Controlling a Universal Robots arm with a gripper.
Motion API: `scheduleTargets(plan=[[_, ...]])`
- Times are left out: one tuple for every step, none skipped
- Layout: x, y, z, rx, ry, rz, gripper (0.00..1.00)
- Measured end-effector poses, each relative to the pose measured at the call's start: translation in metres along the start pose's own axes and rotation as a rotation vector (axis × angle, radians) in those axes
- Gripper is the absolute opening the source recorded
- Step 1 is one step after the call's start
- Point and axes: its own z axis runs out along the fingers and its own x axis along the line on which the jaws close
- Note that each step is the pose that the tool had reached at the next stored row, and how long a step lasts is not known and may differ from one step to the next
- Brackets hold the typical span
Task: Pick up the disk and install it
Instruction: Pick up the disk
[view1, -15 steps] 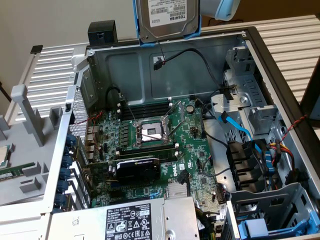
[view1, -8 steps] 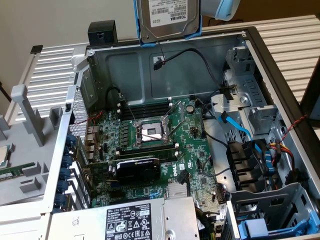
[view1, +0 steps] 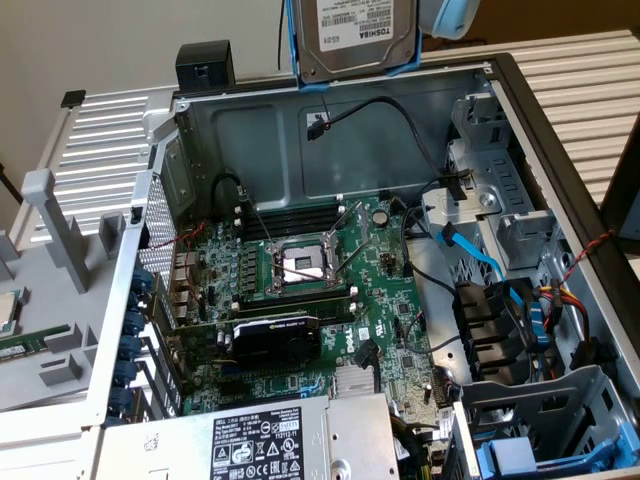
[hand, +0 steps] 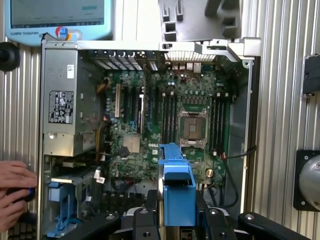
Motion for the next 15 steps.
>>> scheduleTargets(plan=[[0.000, -0.0006, 0.0000, 0.0000, -0.0002, 0.001, 0.37], [0.001, -0.0010, -0.0002, -0.0001, 0.0000, 0.002, 0.37], [0.002, -0.0012, -0.0003, -0.0003, 0.0001, 0.004, 0.37], [0.003, -0.0015, -0.0003, -0.0004, 0.0000, 0.005, 0.37], [0.003, -0.0018, -0.0004, -0.0005, 0.0001, 0.007, 0.37], [0.004, -0.0023, -0.0004, -0.0006, 0.0001, 0.007, 0.37], [0.005, -0.0028, -0.0004, -0.0006, 0.0001, 0.008, 0.37], [0.006, -0.0033, -0.0004, -0.0006, 0.0000, 0.009, 0.37], [0.007, -0.0040, -0.0003, -0.0007, 0.0000, 0.009, 0.37], [0.008, -0.0048, -0.0003, -0.0007, 0.0000, 0.010, 0.37], [0.009, -0.0058, -0.0002, -0.0007, -0.0002, 0.010, 0.37], [0.010, -0.0068, 0.0000, -0.0007, -0.0005, 0.010, 0.37], [0.012, -0.0080, 0.0000, -0.0008, -0.0006, 0.010, 0.37], [0.013, -0.0092, 0.0001, -0.0008, -0.0009, 0.010, 0.37], [0.014, -0.0103, 0.0002, -0.0007, -0.0010, 0.010, 0.37]])
